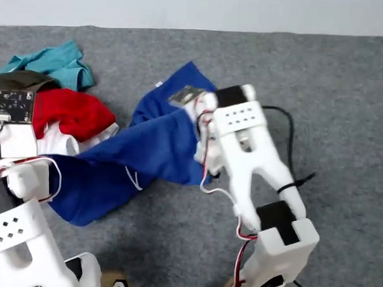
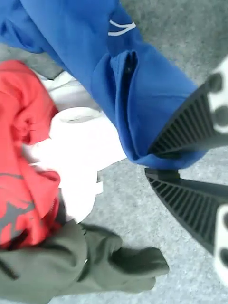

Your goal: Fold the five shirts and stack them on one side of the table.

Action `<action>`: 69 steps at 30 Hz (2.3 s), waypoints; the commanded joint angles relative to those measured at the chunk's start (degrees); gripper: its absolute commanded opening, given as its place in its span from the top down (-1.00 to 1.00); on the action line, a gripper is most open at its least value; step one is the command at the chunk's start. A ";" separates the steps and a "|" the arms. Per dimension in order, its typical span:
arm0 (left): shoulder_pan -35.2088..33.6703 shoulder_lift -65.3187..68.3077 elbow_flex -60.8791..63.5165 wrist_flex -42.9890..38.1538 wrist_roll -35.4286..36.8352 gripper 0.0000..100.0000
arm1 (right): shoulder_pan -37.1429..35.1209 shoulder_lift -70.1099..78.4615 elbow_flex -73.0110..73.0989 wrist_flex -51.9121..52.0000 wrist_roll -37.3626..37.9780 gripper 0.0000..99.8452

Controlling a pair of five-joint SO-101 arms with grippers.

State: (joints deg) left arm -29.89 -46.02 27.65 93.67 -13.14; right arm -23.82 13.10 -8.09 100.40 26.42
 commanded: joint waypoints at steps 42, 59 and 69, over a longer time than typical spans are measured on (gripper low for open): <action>-0.44 -1.23 3.47 -2.20 -0.35 1.00 | 1.54 24.92 -33.23 -4.88 5.27 0.68; -0.44 -1.14 3.47 -2.29 -0.44 0.99 | -1.98 11.47 -18.02 2.42 8.26 0.47; -0.44 -1.23 7.87 -6.59 -0.44 0.99 | -6.64 4.88 -1.49 -1.89 12.13 0.47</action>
State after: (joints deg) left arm -29.89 -46.20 35.38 88.84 -13.14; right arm -29.80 20.66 -9.93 99.87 37.32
